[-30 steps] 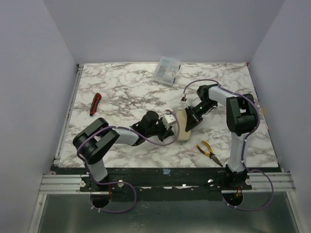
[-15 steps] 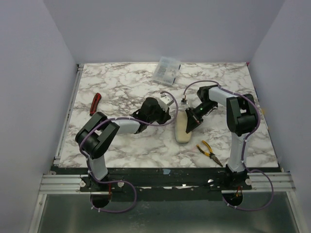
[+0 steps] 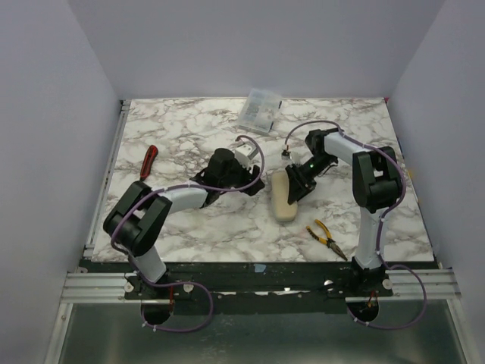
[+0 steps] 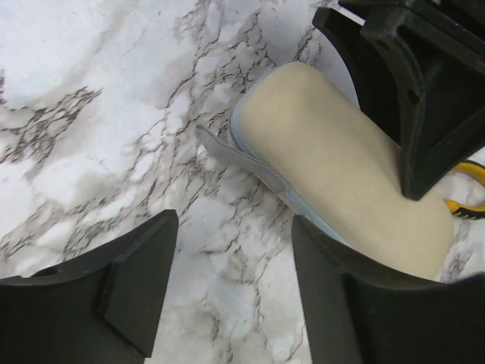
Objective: Open the umbrella
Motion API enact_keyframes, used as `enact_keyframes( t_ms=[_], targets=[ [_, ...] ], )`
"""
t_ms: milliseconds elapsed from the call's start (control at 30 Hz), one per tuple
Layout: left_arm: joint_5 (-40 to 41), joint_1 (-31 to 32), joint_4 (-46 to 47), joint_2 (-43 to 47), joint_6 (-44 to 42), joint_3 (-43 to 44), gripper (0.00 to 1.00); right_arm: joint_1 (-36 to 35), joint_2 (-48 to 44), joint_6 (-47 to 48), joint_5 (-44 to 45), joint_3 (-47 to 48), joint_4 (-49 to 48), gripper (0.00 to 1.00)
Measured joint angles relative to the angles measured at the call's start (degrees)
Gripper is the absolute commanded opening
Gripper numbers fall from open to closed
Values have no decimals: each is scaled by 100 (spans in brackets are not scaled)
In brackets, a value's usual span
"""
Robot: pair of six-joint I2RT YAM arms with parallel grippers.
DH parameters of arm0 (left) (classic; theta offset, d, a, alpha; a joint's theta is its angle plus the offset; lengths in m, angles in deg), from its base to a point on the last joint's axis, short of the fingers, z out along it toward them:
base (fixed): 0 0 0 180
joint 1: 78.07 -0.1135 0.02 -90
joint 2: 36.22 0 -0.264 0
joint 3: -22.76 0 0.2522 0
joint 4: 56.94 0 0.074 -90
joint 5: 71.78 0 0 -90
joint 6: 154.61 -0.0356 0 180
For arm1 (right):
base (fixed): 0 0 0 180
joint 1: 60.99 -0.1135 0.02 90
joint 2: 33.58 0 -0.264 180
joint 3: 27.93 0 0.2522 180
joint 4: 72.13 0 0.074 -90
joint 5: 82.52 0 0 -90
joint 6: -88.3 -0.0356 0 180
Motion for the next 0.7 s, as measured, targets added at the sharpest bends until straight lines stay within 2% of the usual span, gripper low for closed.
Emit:
enact_keyframes(
  t_ms=[33, 133, 333, 700],
  targets=[
    [-46, -76, -59, 144, -20, -87, 72, 0, 0, -48, 26, 83, -7, 59],
    [-157, -306, -284, 643, -103, -267, 78, -4, 0, -166, 57, 302, -52, 62],
    [-387, -452, -588, 1274, -361, -297, 78, -4, -81, -398, 48, 284, -192, 56],
    [-660, -487, -920, 1333, -514, -299, 78, -4, -166, -599, -463, 448, -168, 53]
  ],
)
